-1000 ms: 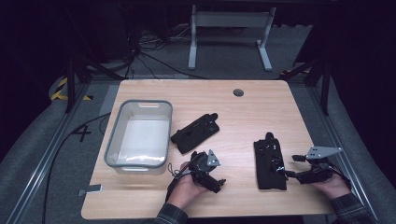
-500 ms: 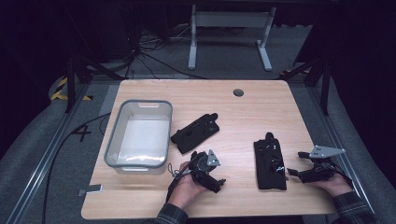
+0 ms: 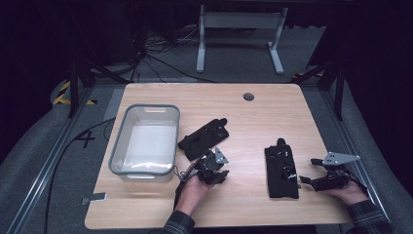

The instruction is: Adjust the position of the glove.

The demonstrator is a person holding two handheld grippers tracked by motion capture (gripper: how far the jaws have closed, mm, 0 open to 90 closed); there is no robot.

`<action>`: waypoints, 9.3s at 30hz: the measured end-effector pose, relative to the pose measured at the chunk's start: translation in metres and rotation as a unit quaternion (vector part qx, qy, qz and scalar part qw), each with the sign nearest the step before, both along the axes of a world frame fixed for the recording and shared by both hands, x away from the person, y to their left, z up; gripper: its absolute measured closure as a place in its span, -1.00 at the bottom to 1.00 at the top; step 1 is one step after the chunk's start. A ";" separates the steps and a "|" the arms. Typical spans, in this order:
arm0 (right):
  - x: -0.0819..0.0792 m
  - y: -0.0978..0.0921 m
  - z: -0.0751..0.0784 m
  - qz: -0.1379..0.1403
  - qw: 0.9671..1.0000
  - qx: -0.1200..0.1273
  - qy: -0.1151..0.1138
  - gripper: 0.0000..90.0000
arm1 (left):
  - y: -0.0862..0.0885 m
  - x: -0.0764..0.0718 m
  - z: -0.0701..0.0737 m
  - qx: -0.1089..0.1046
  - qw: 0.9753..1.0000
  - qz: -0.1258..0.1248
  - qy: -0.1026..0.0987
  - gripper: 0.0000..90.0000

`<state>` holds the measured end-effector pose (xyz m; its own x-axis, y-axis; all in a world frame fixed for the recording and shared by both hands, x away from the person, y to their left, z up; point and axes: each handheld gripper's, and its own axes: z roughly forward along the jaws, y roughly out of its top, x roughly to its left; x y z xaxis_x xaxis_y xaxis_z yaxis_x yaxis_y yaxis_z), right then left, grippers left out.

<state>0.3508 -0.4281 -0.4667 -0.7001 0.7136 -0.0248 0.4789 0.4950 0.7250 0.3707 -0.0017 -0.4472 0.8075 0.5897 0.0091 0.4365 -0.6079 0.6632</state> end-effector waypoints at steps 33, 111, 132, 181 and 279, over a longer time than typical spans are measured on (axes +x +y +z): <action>0.000 0.000 0.000 0.000 1.000 0.001 0.001 -0.77 | 0.009 0.075 -0.001 0.042 0.987 0.155 0.008 0.99; 0.000 0.000 0.000 0.000 1.000 0.000 0.001 -0.77 | -0.009 0.045 -0.004 -0.036 0.995 0.025 0.087 0.99; 0.000 0.000 0.000 0.000 1.000 0.000 0.000 -0.77 | -0.047 0.024 -0.004 -0.026 0.994 -0.049 0.095 0.99; 0.004 0.011 0.019 0.037 0.999 0.035 0.001 0.48 | -0.046 0.041 0.002 -0.088 0.992 0.016 0.090 0.94; 0.033 0.089 0.009 0.134 0.990 0.005 0.033 1.00 | -0.085 0.033 0.020 -0.186 0.974 -0.047 0.121 0.94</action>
